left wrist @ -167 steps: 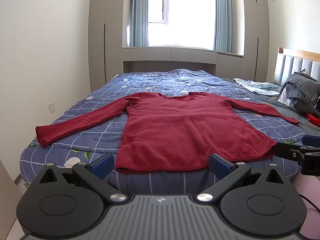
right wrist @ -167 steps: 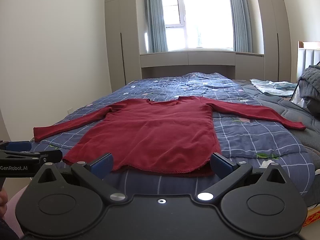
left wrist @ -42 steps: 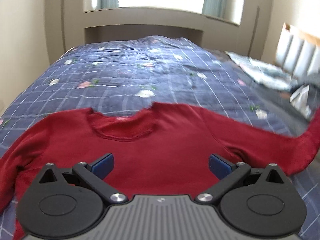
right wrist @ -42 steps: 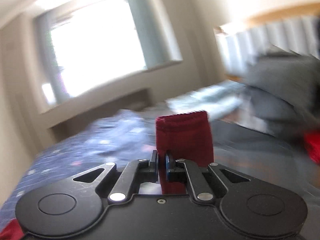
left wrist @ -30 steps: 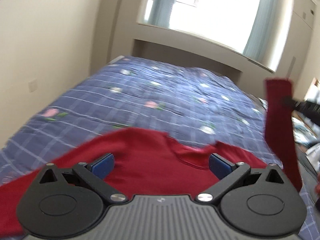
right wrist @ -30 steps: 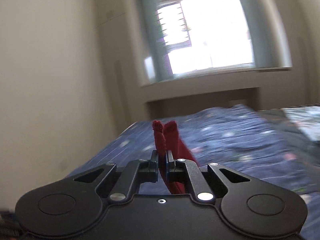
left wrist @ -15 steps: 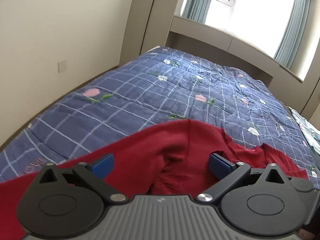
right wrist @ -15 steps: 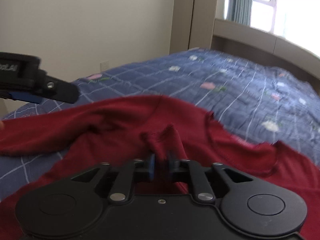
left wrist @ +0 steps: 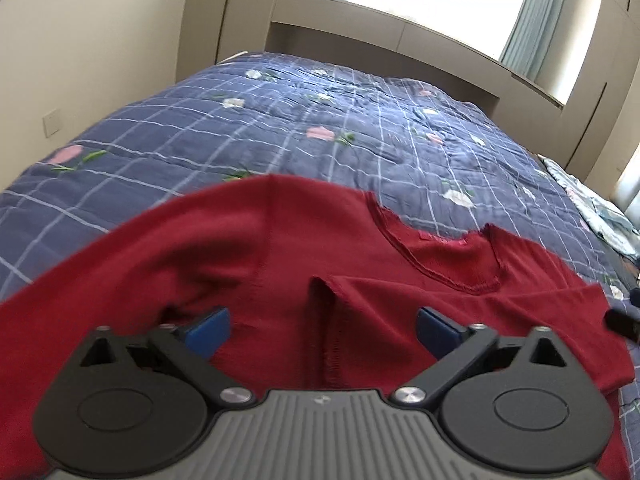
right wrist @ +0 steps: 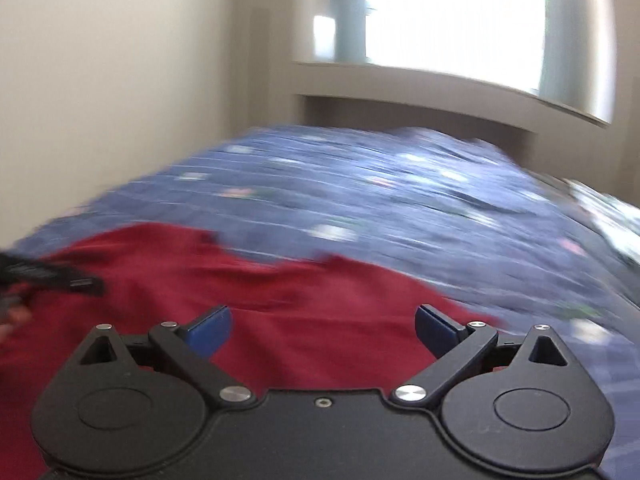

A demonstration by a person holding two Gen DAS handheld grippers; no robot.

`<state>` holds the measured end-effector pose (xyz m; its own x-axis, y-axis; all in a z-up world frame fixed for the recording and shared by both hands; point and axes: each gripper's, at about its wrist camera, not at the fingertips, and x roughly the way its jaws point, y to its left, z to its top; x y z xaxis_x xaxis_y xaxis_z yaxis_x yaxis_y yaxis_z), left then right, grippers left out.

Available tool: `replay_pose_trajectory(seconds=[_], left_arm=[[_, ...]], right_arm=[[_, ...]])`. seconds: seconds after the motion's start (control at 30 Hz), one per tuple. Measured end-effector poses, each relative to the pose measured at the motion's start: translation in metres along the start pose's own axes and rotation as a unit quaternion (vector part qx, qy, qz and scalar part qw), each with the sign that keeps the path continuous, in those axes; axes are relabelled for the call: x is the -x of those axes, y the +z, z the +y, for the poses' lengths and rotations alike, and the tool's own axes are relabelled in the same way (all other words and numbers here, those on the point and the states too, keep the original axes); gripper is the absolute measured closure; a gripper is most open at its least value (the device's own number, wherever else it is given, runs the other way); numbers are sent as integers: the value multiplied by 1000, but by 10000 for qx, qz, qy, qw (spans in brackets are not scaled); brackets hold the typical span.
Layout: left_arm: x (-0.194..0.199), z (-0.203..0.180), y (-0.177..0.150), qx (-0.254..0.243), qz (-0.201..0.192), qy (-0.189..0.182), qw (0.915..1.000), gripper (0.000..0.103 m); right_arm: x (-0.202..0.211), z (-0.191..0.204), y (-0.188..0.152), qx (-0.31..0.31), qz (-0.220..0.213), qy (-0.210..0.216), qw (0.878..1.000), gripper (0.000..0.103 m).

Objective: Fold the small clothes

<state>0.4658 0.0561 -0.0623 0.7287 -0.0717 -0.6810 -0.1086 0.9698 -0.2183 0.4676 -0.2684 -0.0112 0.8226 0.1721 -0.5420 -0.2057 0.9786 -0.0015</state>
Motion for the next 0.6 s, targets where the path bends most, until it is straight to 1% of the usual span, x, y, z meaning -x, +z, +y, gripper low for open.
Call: replay_pose_trajectory(seconds=[0.03, 0.07, 0.1, 0.13, 0.17, 0.2, 0.23, 0.27, 0.3, 0.33, 0.43, 0.47, 0.5, 0.53, 0.57, 0.6], left_arm=[[-2, -2, 0, -22, 7, 2, 10000, 15], [-4, -4, -1, -48, 7, 13, 10000, 25], [-4, -6, 0, -72, -3, 24, 10000, 31], [-5, -8, 1, -110, -1, 13, 9999, 46], [-6, -9, 2, -142, 21, 0, 9999, 54], [-6, -11, 2, -163, 28, -7, 9999, 59], [-7, -13, 3, -207, 21, 6, 9998, 70], [-8, -16, 3, -303, 32, 100, 9995, 76], [-10, -18, 3, -388, 56, 203, 9990, 77], [-12, -21, 4, -430, 72, 258, 9987, 79], [-16, -23, 0, -493, 92, 342, 9982, 82], [-17, -23, -1, -532, 84, 367, 9979, 82], [-18, -23, -3, -569, 82, 381, 9976, 82], [-18, -24, -3, -592, 69, 394, 9974, 82], [-16, -25, -3, -607, 48, 405, 9973, 78], [-15, -26, -3, -625, 26, 432, 9971, 72]], right_arm=[[-4, -16, -3, -165, 34, -157, 9997, 10], [-9, -30, -5, -332, 81, -282, 9990, 13], [-17, -44, -8, -527, 144, -379, 9978, 15], [-24, -57, -11, -763, 202, -423, 9960, 20], [-31, -68, -13, -976, 244, -412, 9941, 27], [-37, -77, -15, -1158, 298, -376, 9921, 31], [-44, -84, -17, -1285, 373, -351, 9904, 41], [-50, -89, -19, -1352, 443, -328, 9893, 58], [-56, -91, -21, -1366, 494, -280, 9890, 69], [-60, -92, -23, -1343, 521, -251, 9893, 85], [-60, -90, -23, -1132, 426, -448, 9917, 90], [-60, -91, -23, -1072, 404, -556, 9919, 89], [-56, -93, -22, -1058, 409, -564, 9919, 89], [-52, -94, -22, -1044, 411, -571, 9920, 86], [-45, -94, -22, -975, 376, -580, 9928, 78], [-36, -91, -22, -858, 325, -583, 9941, 74]])
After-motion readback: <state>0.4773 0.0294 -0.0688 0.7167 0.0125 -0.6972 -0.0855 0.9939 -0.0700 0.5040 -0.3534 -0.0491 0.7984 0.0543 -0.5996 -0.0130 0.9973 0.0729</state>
